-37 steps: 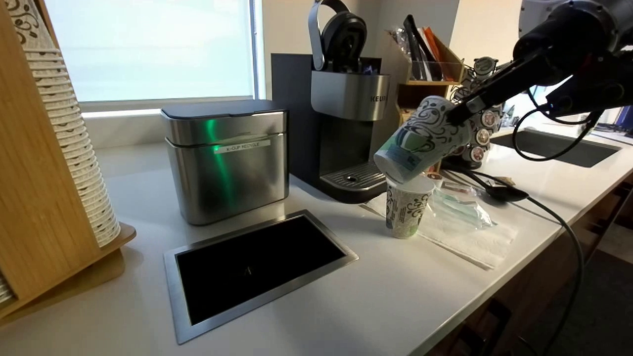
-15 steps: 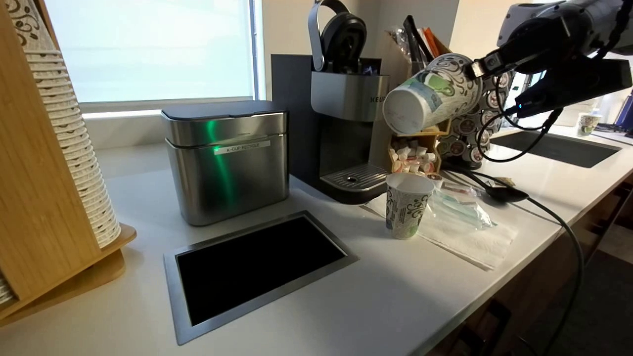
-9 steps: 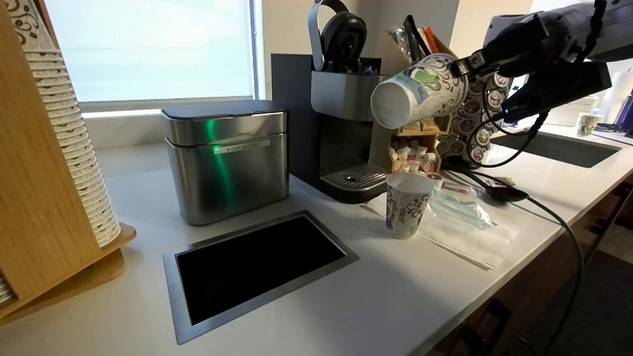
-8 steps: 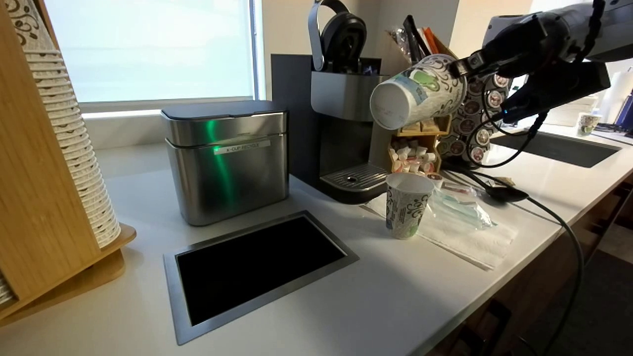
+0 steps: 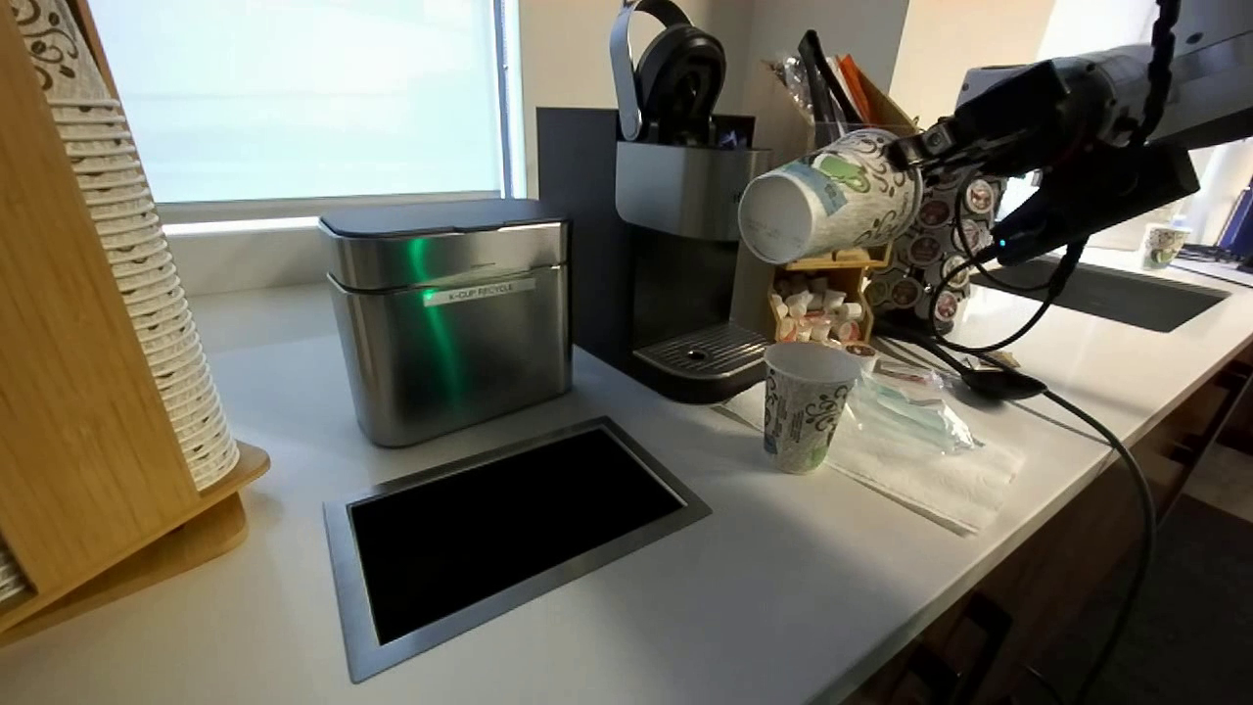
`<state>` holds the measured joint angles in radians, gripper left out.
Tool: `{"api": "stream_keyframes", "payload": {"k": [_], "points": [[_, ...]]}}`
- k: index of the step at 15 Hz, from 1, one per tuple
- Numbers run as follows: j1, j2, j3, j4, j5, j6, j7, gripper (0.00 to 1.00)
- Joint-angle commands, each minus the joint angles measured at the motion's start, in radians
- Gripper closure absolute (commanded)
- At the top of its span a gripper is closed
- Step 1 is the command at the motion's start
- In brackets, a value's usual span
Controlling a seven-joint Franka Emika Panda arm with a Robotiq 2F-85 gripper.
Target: Put the item in the cup into the other cup
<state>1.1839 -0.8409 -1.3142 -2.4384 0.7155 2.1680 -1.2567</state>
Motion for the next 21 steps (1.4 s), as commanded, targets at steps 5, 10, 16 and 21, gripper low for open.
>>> {"api": "stream_keyframes", "payload": {"k": [5, 10, 16, 21], "points": [[0.123, 0.020, -0.196, 0.078, 0.045, -0.169, 0.028, 0.99], [0.223, -0.019, -0.288, 0.126, 0.034, -0.176, 0.064, 0.99], [0.315, -0.093, -0.373, 0.181, 0.020, -0.252, 0.146, 0.99], [0.330, -0.146, -0.398, 0.203, 0.021, -0.264, 0.204, 0.99]]}}
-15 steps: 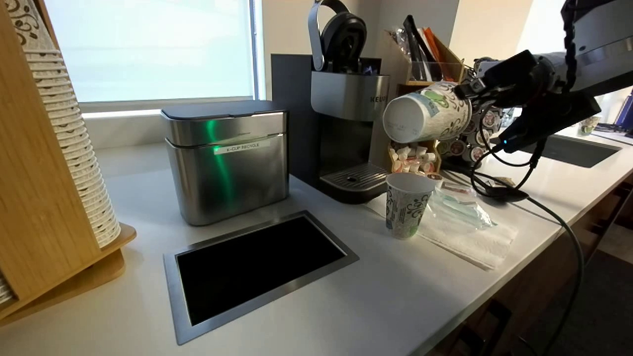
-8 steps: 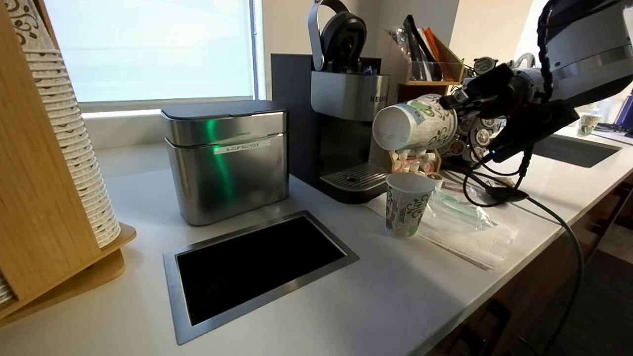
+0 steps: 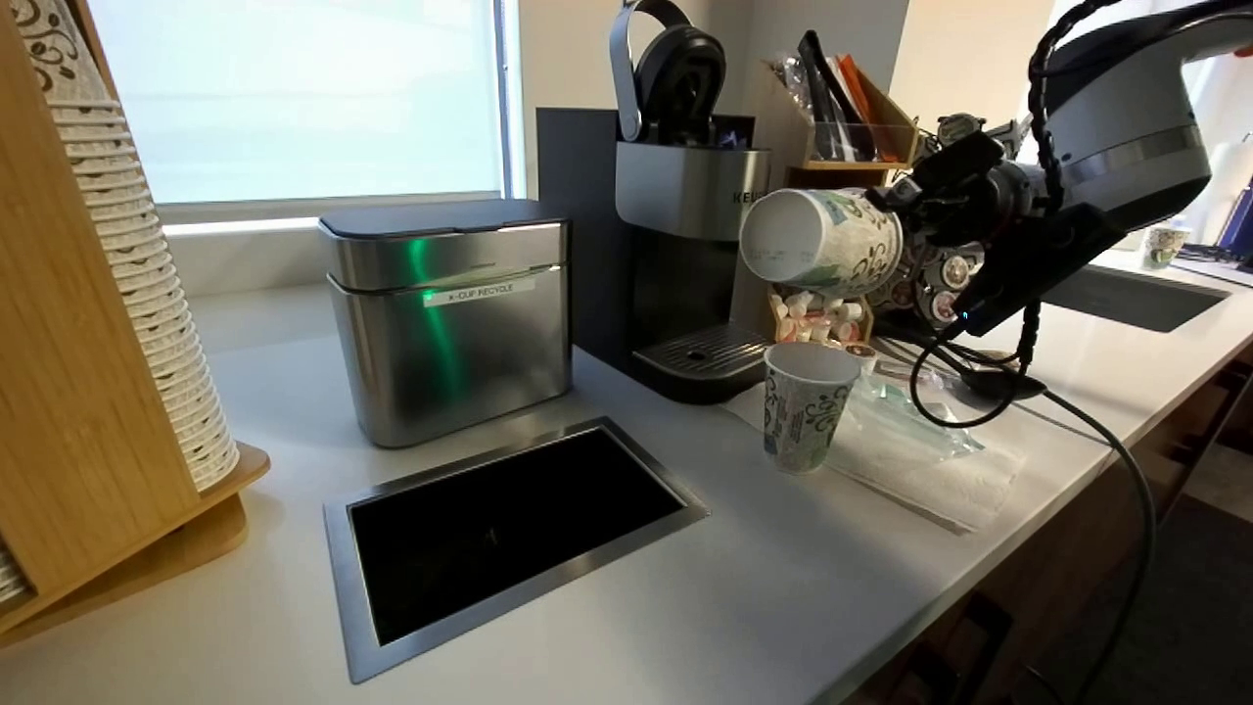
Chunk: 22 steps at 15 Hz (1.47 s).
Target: Put the item in the cup into the other cup
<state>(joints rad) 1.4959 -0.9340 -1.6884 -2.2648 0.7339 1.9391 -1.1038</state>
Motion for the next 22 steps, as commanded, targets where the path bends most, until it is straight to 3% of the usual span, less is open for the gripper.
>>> {"api": "stream_keyframes", "payload": {"k": [1, 10, 13, 17, 22], "points": [[0.021, -0.068, -0.030, 0.036, 0.001, -0.046, 0.067, 0.99], [0.033, -0.151, -0.040, 0.054, -0.007, -0.048, 0.172, 0.99], [-0.008, -0.122, 0.009, 0.026, -0.001, -0.001, 0.187, 0.99], [-0.121, -0.025, 0.133, -0.058, -0.054, 0.064, 0.181, 0.99], [-0.388, 0.061, 0.365, -0.224, -0.125, 0.064, 0.174, 0.99]]}}
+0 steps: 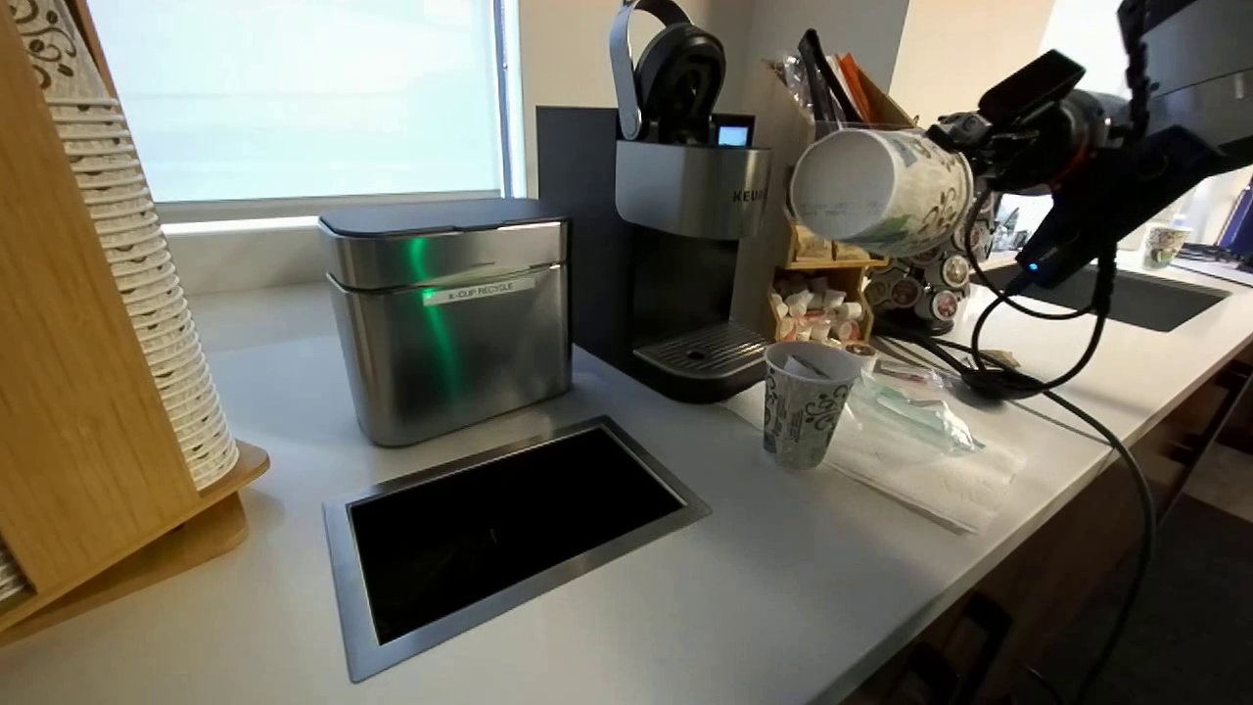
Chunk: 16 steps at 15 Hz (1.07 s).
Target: Put the item in the cup into the other cup
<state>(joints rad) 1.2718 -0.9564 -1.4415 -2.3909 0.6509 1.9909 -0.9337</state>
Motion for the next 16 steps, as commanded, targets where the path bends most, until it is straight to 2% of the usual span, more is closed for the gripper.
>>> {"api": "stream_keyframes", "payload": {"k": [1, 5, 6, 9, 13, 16], "points": [[-0.240, 0.097, 0.178, -0.129, -0.059, 0.001, 0.003, 0.99], [-0.520, 0.041, 0.429, -0.224, -0.216, -0.008, 0.071, 0.99], [-0.574, 0.097, 0.476, -0.213, -0.202, -0.033, 0.020, 0.99], [-0.729, 0.117, 0.631, -0.232, -0.233, -0.028, -0.022, 0.99], [-0.870, 0.184, 0.800, -0.228, -0.239, 0.012, -0.115, 0.99], [-0.948, 0.243, 0.926, -0.217, -0.239, 0.061, -0.180, 0.99]]}}
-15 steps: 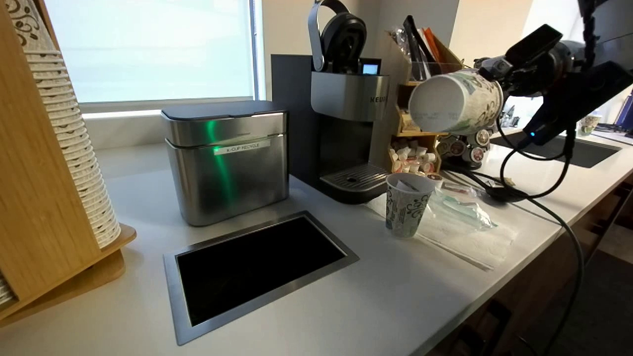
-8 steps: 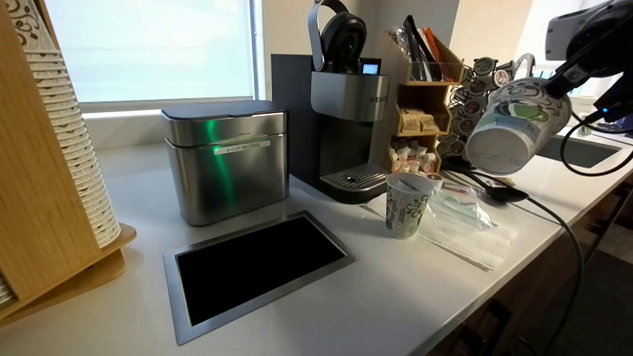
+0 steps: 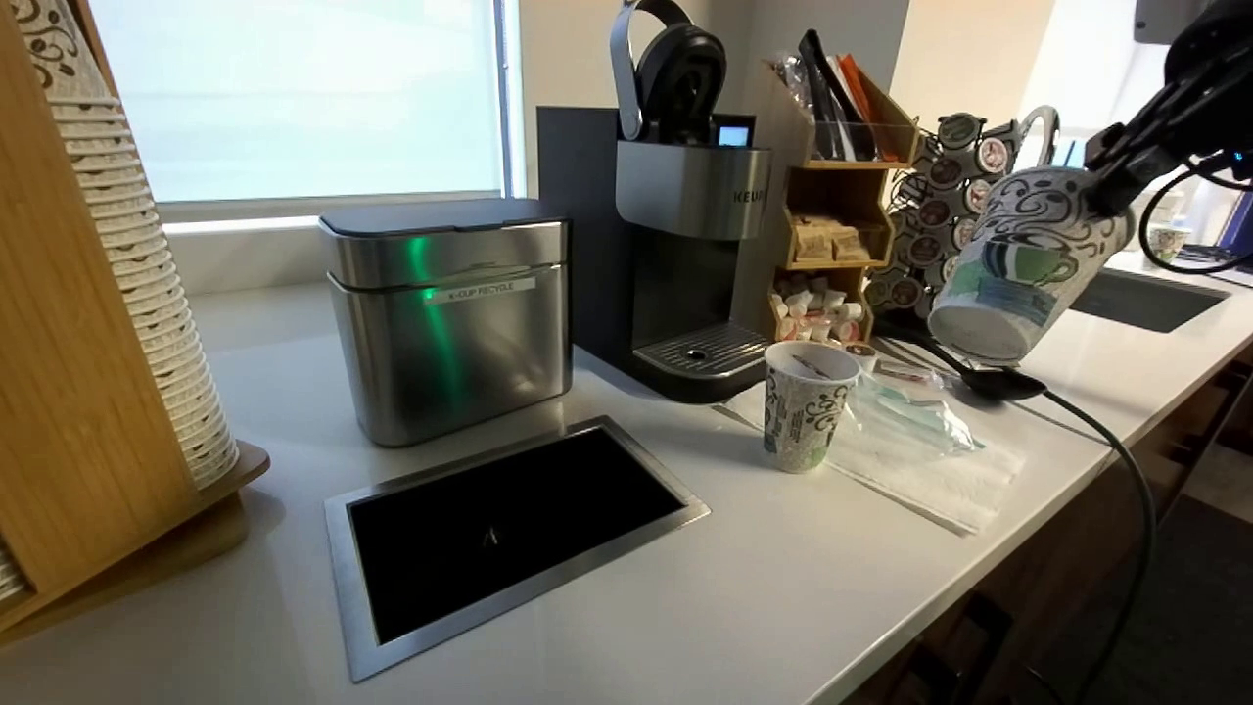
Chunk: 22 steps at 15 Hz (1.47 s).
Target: Put the item in the cup into the other cup
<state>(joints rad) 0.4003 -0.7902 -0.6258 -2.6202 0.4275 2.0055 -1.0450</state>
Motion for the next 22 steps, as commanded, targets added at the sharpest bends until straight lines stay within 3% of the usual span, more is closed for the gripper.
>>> {"api": "stream_keyframes", "payload": {"k": [1, 3, 4, 6, 12, 18, 22], "points": [[-0.088, 0.107, 0.152, 0.014, -0.007, 0.087, -0.092, 0.99], [-0.129, 0.114, 0.231, -0.009, 0.010, 0.208, -0.124, 0.99], [-0.135, 0.097, 0.214, 0.004, 0.042, 0.119, -0.108, 0.96], [-0.146, 0.119, 0.257, 0.003, 0.035, 0.178, -0.113, 0.99], [-0.396, 0.005, 0.344, -0.083, -0.081, 0.259, 0.044, 0.99], [-0.566, 0.114, 0.276, -0.065, -0.216, 0.290, 0.154, 0.99], [-0.598, 0.233, 0.262, -0.019, -0.284, 0.322, 0.220, 0.99]]}}
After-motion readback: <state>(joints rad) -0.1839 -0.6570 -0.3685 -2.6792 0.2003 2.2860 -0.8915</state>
